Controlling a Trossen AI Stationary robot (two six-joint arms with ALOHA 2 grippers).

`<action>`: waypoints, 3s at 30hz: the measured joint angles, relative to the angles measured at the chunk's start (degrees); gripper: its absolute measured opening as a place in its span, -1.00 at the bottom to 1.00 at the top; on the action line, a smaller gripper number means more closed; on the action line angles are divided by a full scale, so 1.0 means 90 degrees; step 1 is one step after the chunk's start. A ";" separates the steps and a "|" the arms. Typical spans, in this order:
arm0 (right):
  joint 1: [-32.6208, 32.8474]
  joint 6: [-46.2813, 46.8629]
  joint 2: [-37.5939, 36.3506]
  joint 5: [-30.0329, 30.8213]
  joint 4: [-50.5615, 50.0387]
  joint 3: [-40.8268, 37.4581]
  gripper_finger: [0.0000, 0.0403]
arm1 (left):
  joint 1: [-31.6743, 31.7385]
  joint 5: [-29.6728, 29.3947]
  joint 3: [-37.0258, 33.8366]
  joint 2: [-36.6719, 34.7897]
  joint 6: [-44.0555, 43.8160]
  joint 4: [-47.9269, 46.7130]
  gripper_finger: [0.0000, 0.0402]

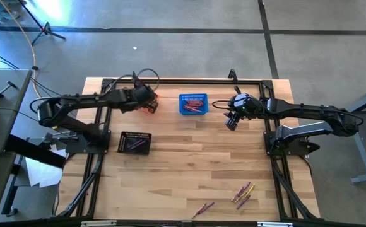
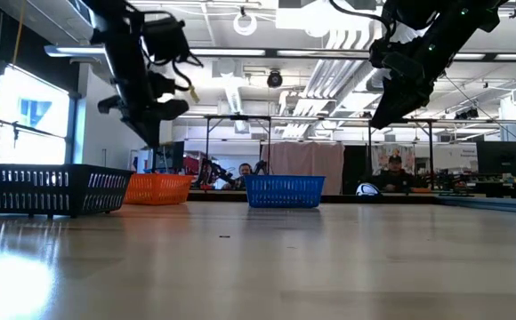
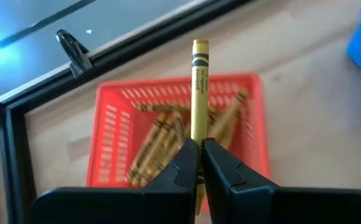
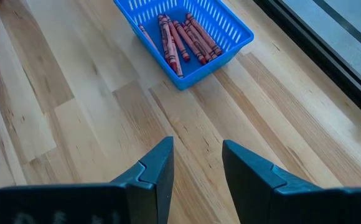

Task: Sort crayons
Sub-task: Put the yellow crayon into the orange bin, then put the red crayon into the blue bin

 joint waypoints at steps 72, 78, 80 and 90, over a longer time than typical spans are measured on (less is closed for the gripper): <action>0.0002 0.0000 0.0000 -0.0002 0.0000 0.0002 -0.39 | -0.6483 0.0791 0.5142 0.5575 -0.1938 0.2530 -0.59; 0.0002 0.0000 0.0000 -0.0002 0.0002 0.0002 -0.39 | -0.6644 0.0940 0.5133 0.5906 -0.1907 0.2901 -0.59; 0.0000 0.0000 0.0000 -0.0002 0.0000 0.0002 -0.39 | -0.6679 0.1040 0.5222 0.6050 -0.1758 0.2998 -0.59; 0.0002 0.0000 -0.0001 0.0000 0.0002 0.0002 -0.39 | -0.6707 0.1437 0.5705 0.6475 -0.1271 0.2591 -0.59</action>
